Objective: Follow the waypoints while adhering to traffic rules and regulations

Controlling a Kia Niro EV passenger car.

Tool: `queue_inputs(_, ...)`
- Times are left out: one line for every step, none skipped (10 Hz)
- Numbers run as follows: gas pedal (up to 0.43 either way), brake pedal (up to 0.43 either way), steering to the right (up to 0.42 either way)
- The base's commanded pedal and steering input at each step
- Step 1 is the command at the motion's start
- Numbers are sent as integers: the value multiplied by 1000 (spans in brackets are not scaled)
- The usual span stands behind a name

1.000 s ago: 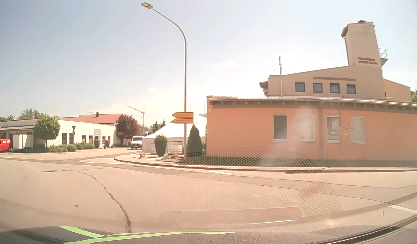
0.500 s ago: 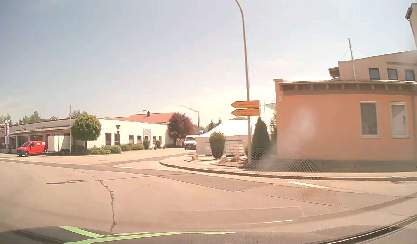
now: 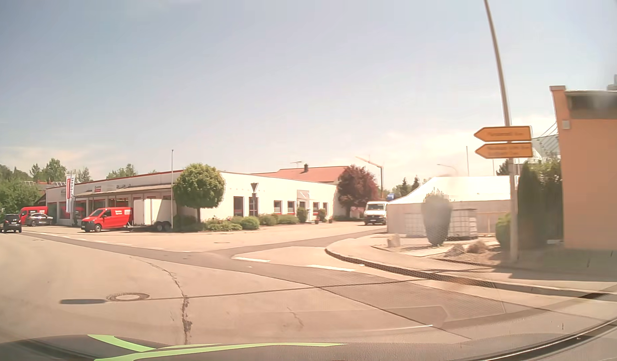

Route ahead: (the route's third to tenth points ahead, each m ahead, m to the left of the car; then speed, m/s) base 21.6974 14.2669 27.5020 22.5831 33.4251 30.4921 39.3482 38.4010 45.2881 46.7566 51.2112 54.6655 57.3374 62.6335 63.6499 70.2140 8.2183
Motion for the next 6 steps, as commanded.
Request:
queue_inputs(47,0,-258)
queue_inputs(59,0,-258)
queue_inputs(67,0,-258)
queue_inputs(67,0,-257)
queue_inputs(67,0,-256)
queue_inputs(79,0,-255)
